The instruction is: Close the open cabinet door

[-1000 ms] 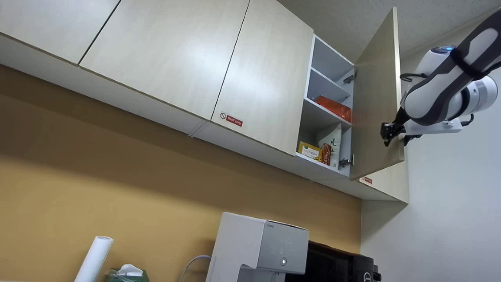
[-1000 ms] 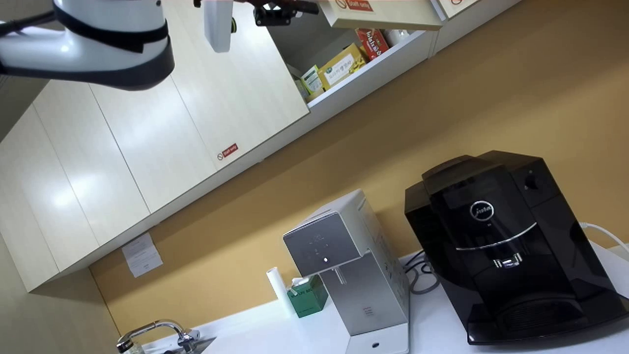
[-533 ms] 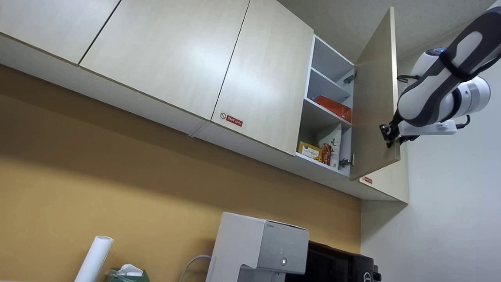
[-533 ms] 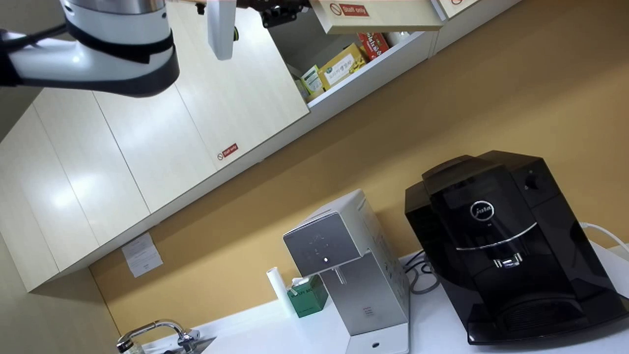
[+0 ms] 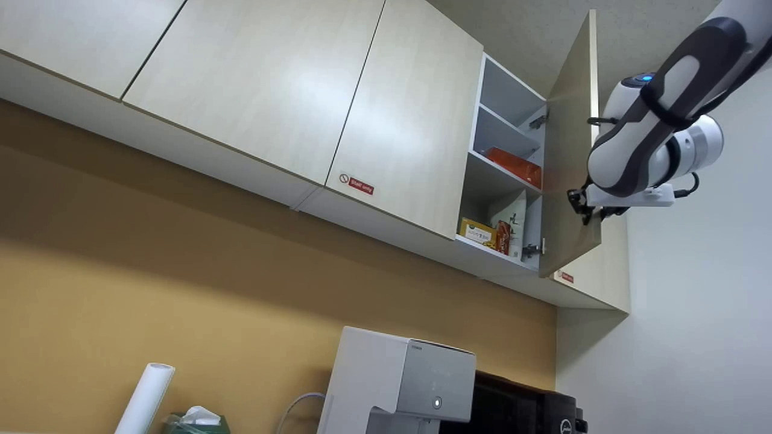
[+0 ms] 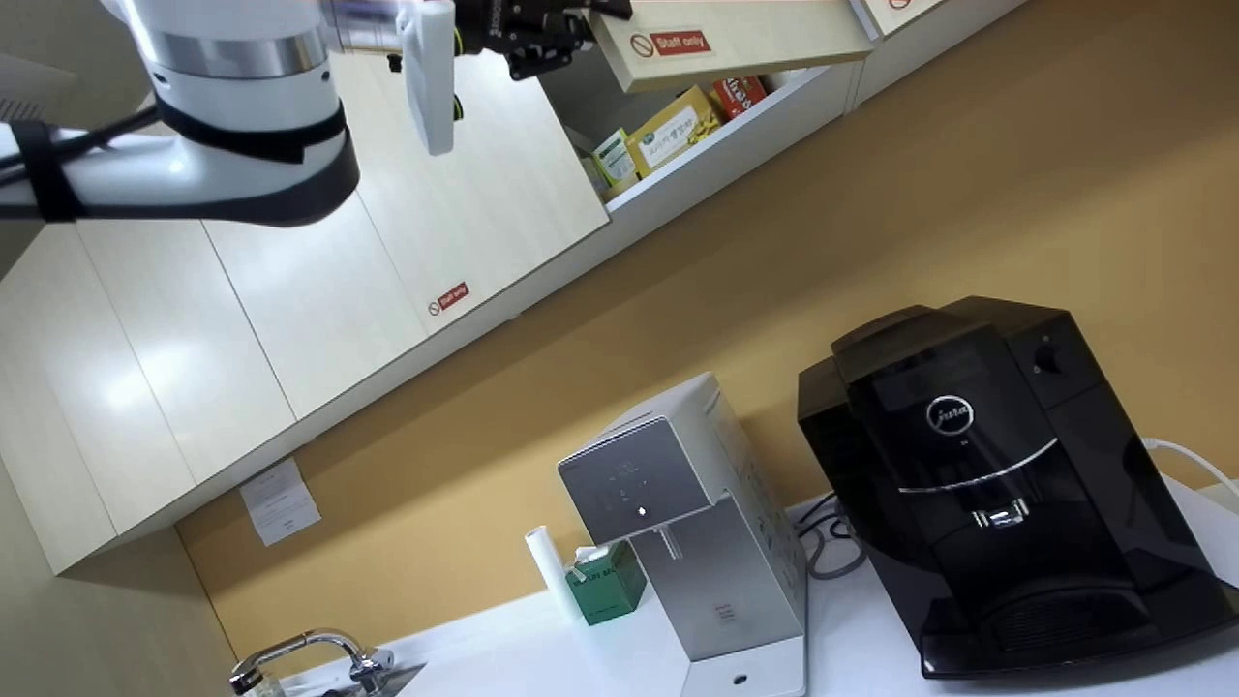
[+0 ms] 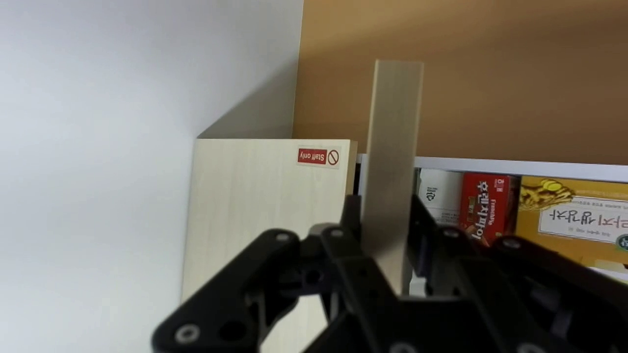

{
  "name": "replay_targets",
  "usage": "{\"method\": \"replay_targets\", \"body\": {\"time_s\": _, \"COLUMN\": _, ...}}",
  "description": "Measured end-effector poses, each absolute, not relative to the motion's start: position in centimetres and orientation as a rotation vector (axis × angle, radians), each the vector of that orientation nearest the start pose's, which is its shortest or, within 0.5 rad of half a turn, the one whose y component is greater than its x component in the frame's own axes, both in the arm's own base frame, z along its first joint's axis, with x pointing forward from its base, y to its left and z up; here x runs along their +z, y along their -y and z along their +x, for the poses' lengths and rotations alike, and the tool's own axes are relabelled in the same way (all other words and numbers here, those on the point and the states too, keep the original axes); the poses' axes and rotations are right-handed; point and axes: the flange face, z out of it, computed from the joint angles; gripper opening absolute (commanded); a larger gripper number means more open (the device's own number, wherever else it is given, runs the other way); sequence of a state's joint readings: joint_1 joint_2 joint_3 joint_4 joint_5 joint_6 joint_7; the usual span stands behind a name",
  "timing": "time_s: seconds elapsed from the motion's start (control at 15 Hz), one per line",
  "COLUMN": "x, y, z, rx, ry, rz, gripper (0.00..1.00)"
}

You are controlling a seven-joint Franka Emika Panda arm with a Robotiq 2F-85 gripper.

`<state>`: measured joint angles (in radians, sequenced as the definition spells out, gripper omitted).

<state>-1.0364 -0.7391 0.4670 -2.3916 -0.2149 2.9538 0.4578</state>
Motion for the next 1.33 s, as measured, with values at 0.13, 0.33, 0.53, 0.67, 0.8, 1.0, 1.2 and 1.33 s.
{"method": "replay_targets", "body": {"time_s": 0.13, "x": 68.3, "y": 12.8, "z": 39.3, "rx": 1.441, "ry": 0.799, "rz": 1.995, "gripper": 0.06}}
{"method": "replay_targets", "body": {"time_s": 0.33, "x": 67.9, "y": 10.3, "z": 41.5, "rx": 1.428, "ry": 0.817, "rz": 1.949, "gripper": 0.06}}
{"method": "replay_targets", "body": {"time_s": 0.53, "x": 67.7, "y": 8.2, "z": 43.9, "rx": 1.416, "ry": 0.846, "rz": 1.909, "gripper": 0.06}}
{"method": "replay_targets", "body": {"time_s": 0.67, "x": 67.5, "y": 6.8, "z": 45.4, "rx": 1.411, "ry": 0.868, "rz": 1.884, "gripper": 0.06}}
{"method": "replay_targets", "body": {"time_s": 0.8, "x": 67.4, "y": 5.6, "z": 47.0, "rx": 1.408, "ry": 0.890, "rz": 1.860, "gripper": 0.06}}
{"method": "replay_targets", "body": {"time_s": 1.0, "x": 67.2, "y": 4.1, "z": 49.3, "rx": 1.398, "ry": 0.925, "rz": 1.823, "gripper": 0.06}}
{"method": "replay_targets", "body": {"time_s": 1.2, "x": 67.1, "y": 2.9, "z": 51.3, "rx": 1.382, "ry": 0.956, "rz": 1.789, "gripper": 0.06}}
{"method": "replay_targets", "body": {"time_s": 1.33, "x": 67.0, "y": 2.2, "z": 52.5, "rx": 1.372, "ry": 0.975, "rz": 1.767, "gripper": 0.06}}
